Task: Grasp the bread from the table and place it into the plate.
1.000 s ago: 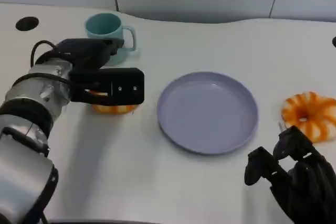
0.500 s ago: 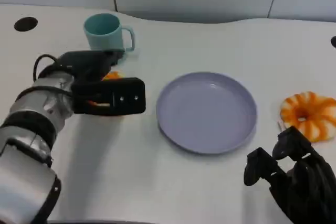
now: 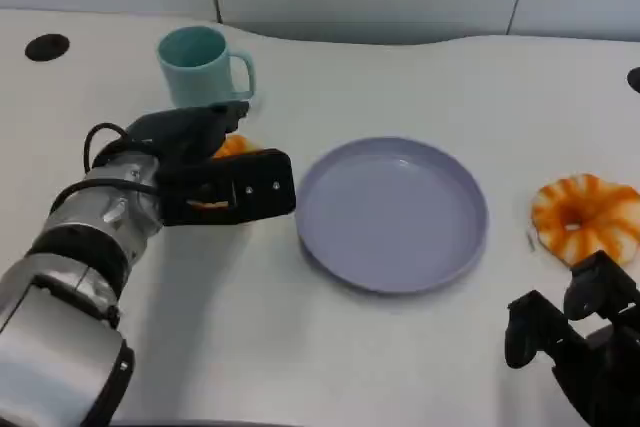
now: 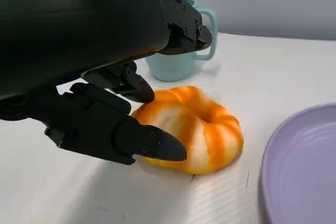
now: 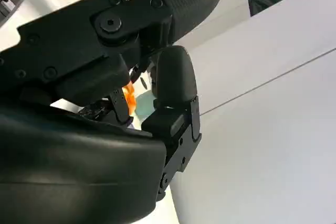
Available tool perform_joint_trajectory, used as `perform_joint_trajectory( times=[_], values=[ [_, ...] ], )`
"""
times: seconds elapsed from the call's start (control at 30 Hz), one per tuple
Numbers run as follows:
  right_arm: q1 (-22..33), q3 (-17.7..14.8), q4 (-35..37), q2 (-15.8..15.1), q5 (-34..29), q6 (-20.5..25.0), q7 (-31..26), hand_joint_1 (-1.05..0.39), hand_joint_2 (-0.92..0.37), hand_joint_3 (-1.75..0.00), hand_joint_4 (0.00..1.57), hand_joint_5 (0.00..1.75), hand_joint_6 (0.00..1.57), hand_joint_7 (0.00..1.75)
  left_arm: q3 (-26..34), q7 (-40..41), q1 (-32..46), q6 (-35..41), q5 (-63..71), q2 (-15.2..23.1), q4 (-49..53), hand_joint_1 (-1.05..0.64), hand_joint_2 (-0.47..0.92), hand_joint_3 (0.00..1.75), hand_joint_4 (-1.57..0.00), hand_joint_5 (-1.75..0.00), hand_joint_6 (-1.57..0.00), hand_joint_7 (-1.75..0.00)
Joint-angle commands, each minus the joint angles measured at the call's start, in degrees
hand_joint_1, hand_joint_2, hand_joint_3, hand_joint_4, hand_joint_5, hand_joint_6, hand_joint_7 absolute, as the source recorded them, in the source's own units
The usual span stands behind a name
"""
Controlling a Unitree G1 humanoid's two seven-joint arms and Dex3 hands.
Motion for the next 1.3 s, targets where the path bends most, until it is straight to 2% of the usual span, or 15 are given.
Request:
perform_joint_trajectory(
  times=[0.03, 0.17, 0.2, 0.23, 0.33, 0.47, 0.57, 0.63, 1.3],
  values=[
    [0.2, -0.1, 0.0, -0.2, -0.6, 0.2, -1.0, -0.45, -0.87, 0.0, 0.8, 1.75, 0.63, 1.75, 1.0, -0.4, 1.3, 0.6, -1.0, 1.4, 0.3, -0.33, 0.92, 0.09, -0.7, -0.01, -0.69, -0.01],
    [0.8, -0.3, -0.8, -0.4, 0.6, 1.0, -0.3, -0.46, -0.86, 0.0, 0.8, 1.75, 0.64, 1.75, 3.3, 4.7, 4.3, -1.7, -3.0, 0.3, -0.1, -0.28, 0.92, 0.08, -0.69, -0.01, -0.67, 0.0],
    [0.8, -0.3, -0.9, -0.3, 0.6, 1.0, -0.4, -0.46, -0.86, 0.0, 0.8, 1.75, 0.65, 1.75, 4.2, 6.1, 4.8, -2.6, -3.7, 0.3, -0.2, -0.1, 0.91, 0.06, -0.84, -0.07, -0.85, -0.08],
    [0.9, -0.3, -0.9, -0.3, 0.5, 1.1, -0.4, -0.46, -0.86, 0.0, 0.8, 1.75, 0.65, 1.75, 4.9, 7.1, 5.1, -3.3, -4.2, 0.3, -0.3, -0.04, 0.91, 0.04, -0.9, -0.09, -0.91, -0.09],
    [0.9, -0.4, -1.0, -0.3, 0.6, 1.2, -0.5, -0.46, -0.86, 0.0, 0.8, 1.75, 0.65, 1.75, 5.4, 7.9, 5.3, -3.8, -4.3, 0.3, -0.2, 0.02, 0.91, 0.02, -0.96, -0.09, -0.99, -0.09],
    [0.7, -0.2, -1.1, -0.2, 0.3, 1.3, -0.8, -0.46, -0.86, 0.0, 0.8, 1.75, 0.66, 1.75, 4.7, 8.4, 5.2, -3.6, -3.2, 0.4, -0.1, 0.03, 0.91, 0.01, -0.97, -0.07, -1.0, -0.08],
    [0.4, 0.0, -1.0, -0.2, -0.1, 1.4, -1.3, -0.47, -0.86, 0.0, 0.8, 1.75, 0.65, 1.75, 2.7, 9.5, 5.0, -2.9, -0.9, 0.8, 0.0, -0.07, 0.89, 0.0, -0.86, -0.01, -0.97, -0.04],
    [0.4, 0.0, -1.0, -0.2, 0.0, 1.4, -1.3, -0.47, -0.86, 0.0, 0.8, 1.75, 0.65, 1.75, 2.3, 9.7, 5.0, -2.8, -0.6, 0.8, 0.0, -0.09, 0.88, 0.0, -0.84, 0.0, -0.96, -0.03],
    [0.4, 0.1, -1.0, -0.2, 0.0, 1.4, -1.5, -0.48, -0.85, 0.0, 0.8, 1.75, 0.65, 1.75, 1.4, 10.3, 5.0, -2.6, -0.1, 0.9, 0.1, -0.13, 0.87, 0.0, -0.81, 0.0, -0.94, 0.0]
  ],
)
